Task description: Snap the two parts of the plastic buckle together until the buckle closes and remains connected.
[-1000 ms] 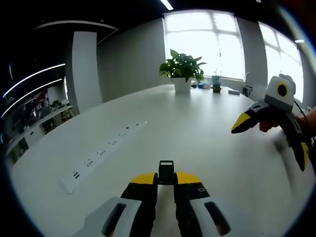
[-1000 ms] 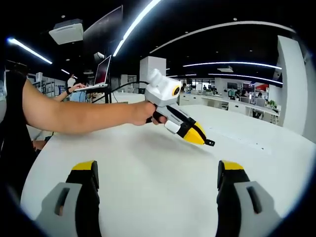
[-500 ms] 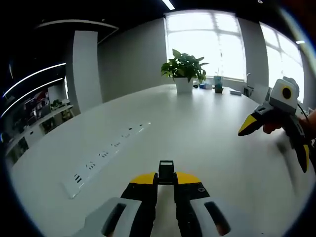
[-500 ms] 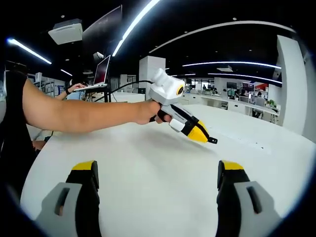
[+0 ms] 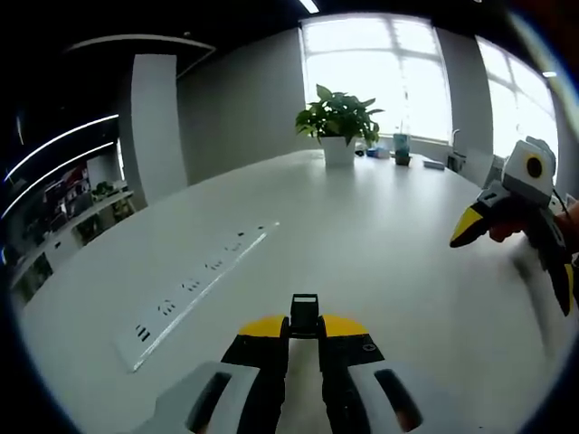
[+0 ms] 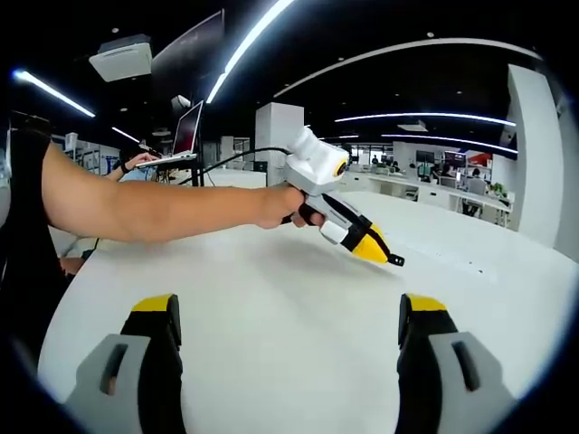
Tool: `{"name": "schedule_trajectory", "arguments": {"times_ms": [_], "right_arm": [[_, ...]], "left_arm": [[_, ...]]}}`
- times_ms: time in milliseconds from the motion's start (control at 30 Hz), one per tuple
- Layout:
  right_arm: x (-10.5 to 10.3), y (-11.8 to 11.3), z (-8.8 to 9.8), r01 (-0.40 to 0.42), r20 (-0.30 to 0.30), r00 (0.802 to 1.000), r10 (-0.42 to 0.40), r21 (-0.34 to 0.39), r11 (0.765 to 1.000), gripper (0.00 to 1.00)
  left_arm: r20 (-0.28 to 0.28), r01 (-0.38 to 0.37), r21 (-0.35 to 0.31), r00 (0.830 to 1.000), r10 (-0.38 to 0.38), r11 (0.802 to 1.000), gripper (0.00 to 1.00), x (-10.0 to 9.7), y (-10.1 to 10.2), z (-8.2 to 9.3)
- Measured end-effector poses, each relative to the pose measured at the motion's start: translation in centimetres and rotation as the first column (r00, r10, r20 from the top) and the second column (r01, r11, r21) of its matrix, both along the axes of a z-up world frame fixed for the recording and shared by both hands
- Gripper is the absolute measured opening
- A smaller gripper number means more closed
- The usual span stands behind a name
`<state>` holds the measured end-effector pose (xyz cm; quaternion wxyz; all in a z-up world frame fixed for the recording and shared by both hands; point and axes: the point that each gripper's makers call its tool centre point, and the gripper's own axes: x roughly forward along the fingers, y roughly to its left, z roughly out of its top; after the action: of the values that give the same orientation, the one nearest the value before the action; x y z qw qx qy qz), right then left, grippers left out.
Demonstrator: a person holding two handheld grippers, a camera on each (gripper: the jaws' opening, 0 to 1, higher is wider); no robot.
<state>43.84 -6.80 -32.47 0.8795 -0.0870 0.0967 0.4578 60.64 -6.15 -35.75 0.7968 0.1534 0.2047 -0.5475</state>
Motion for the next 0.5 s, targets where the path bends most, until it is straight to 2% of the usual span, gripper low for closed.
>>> {"name": "schedule_trajectory", "arguments": {"times_ms": [500], "right_arm": [[-0.02,-0.02,0.19,0.001,0.006,1.0,-0.001,0.001,1.0,1.0]], "left_arm": [[-0.013,-0.004,0.005,1.0,0.004,1.0,0.1,0.83,-0.25,-0.58]]}}
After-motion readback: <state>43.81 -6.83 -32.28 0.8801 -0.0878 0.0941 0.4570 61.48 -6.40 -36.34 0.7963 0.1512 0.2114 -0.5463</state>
